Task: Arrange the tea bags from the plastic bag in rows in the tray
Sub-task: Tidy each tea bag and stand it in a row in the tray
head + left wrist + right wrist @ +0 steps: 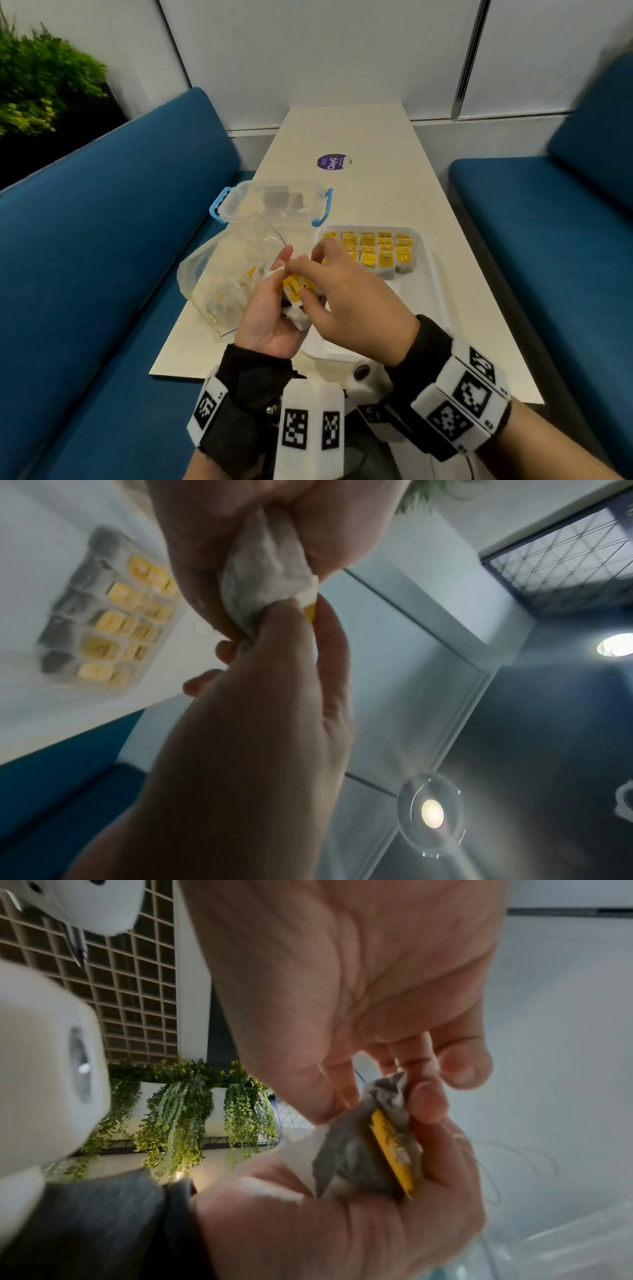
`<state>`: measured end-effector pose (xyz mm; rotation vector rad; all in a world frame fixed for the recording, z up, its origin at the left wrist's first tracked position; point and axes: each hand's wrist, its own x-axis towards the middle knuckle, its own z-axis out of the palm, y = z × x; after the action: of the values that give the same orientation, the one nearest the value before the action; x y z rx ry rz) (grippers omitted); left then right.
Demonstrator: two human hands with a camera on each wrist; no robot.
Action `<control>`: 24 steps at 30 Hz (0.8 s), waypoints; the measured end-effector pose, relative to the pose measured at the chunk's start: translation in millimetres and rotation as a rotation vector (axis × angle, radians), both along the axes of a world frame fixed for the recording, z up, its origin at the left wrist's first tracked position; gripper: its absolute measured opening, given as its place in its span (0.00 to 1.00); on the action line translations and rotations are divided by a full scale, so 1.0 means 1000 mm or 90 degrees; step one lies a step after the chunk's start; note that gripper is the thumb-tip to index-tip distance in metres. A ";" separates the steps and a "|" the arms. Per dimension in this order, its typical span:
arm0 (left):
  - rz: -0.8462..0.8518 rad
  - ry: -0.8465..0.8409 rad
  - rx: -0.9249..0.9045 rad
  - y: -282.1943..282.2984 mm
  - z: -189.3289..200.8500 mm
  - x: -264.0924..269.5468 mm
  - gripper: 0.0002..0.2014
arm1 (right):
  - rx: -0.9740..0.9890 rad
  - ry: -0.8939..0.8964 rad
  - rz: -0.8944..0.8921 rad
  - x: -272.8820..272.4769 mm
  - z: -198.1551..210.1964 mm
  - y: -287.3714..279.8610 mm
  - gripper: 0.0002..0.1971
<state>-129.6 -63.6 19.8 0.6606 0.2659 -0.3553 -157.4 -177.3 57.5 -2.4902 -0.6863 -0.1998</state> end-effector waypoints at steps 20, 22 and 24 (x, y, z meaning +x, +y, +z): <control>-0.164 0.114 0.109 -0.060 -0.038 0.029 0.14 | 0.072 0.098 -0.111 0.042 -0.054 -0.060 0.10; -0.171 0.131 0.110 -0.061 -0.039 0.031 0.14 | 0.062 0.104 -0.133 0.045 -0.058 -0.062 0.09; -0.162 0.152 0.092 -0.061 -0.040 0.032 0.14 | 0.075 0.119 -0.154 0.048 -0.059 -0.062 0.09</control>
<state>-97.9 -124.8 -19.7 0.7973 0.4399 -0.6659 -109.5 -239.6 -1.7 -2.4344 -0.2885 -0.0917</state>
